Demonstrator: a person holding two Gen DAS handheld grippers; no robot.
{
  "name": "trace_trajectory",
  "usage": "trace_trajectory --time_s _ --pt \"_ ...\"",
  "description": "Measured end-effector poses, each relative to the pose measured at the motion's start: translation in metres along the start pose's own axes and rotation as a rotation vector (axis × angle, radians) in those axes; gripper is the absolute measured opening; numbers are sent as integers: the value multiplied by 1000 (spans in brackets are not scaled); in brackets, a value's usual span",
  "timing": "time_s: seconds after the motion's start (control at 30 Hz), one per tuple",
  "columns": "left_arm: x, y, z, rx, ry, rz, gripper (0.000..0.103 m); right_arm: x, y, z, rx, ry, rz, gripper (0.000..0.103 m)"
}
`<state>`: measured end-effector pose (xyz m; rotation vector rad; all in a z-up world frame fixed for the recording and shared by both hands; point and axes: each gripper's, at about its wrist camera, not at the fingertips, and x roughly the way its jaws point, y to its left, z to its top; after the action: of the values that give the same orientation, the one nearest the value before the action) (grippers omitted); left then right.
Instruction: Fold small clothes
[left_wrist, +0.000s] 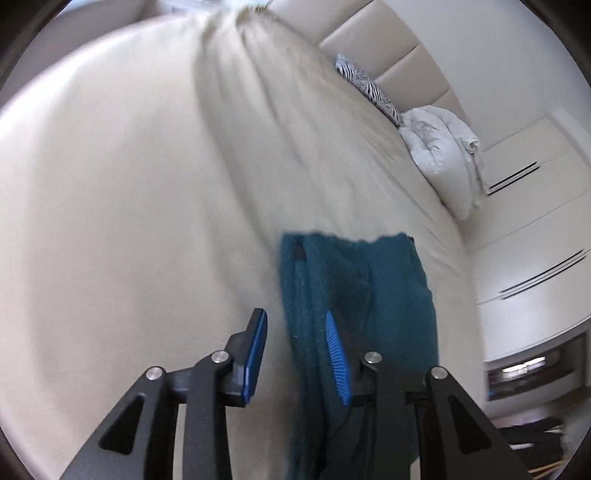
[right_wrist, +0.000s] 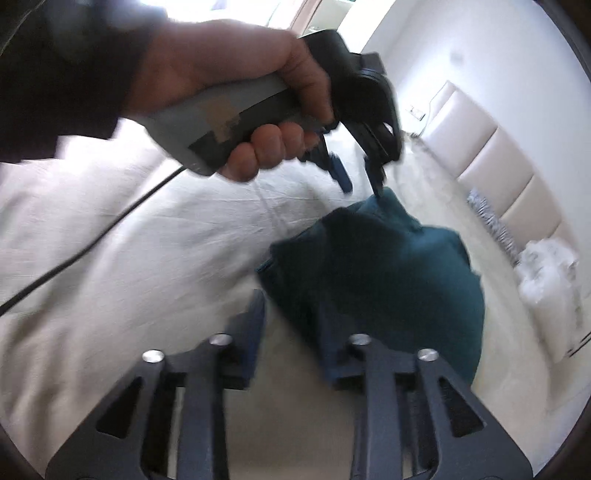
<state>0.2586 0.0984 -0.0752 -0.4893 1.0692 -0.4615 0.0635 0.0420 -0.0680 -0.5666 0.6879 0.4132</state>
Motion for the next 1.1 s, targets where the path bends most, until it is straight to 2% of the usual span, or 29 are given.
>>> trace_trajectory --time_s 0.03,0.07,0.13,0.2,0.27,0.3,0.37,0.47,0.5,0.57,0.6,0.67,0.7,0.73,0.8,0.93,1.03,1.1 --pt "-8 -5 1 22 -27 19 35 -12 -9 -6 39 -18 17 57" --pt "-20 -16 2 61 -59 40 35 -27 -24 -13 108 -41 44 59" --pt "-28 -34 1 111 -83 46 35 -41 -56 -25 238 -41 104 59" --pt "-24 -68 -6 201 -75 52 36 -48 -97 -34 378 -32 149 59" --pt "-12 -97 -17 286 -61 72 39 -46 -160 -51 598 -47 253 59" --pt "-4 -107 -22 310 -55 82 41 -48 -171 -57 682 -48 292 59" --pt "16 -120 -30 333 -22 111 41 -42 -222 -78 883 -75 367 59" --pt "54 -108 -47 352 35 229 41 -16 -290 -104 1130 -123 492 60" --pt "60 -96 -50 328 36 215 41 -3 -307 -109 1201 -123 533 60" --pt "56 -78 -51 284 4 141 38 27 -332 -112 1269 -120 625 60" --pt "52 -71 -49 261 -1 101 36 39 -342 -113 1298 -110 629 60" --pt "51 -61 -45 240 5 56 30 72 -356 -112 1344 -102 679 60" --pt "51 -58 -44 233 7 48 22 93 -352 -100 1365 -90 718 60" --pt "51 -55 -43 225 7 42 15 109 -356 -92 1378 -61 700 60" --pt "52 -46 -43 195 10 30 9 126 -355 -81 1341 -41 668 60" --pt "57 -40 -42 184 5 7 9 179 -361 -69 1356 50 604 57" --pt "58 -45 -45 217 -5 36 9 201 -378 -75 1382 88 493 56" --pt "59 -45 -44 216 -7 36 9 211 -387 -86 1456 85 521 55"
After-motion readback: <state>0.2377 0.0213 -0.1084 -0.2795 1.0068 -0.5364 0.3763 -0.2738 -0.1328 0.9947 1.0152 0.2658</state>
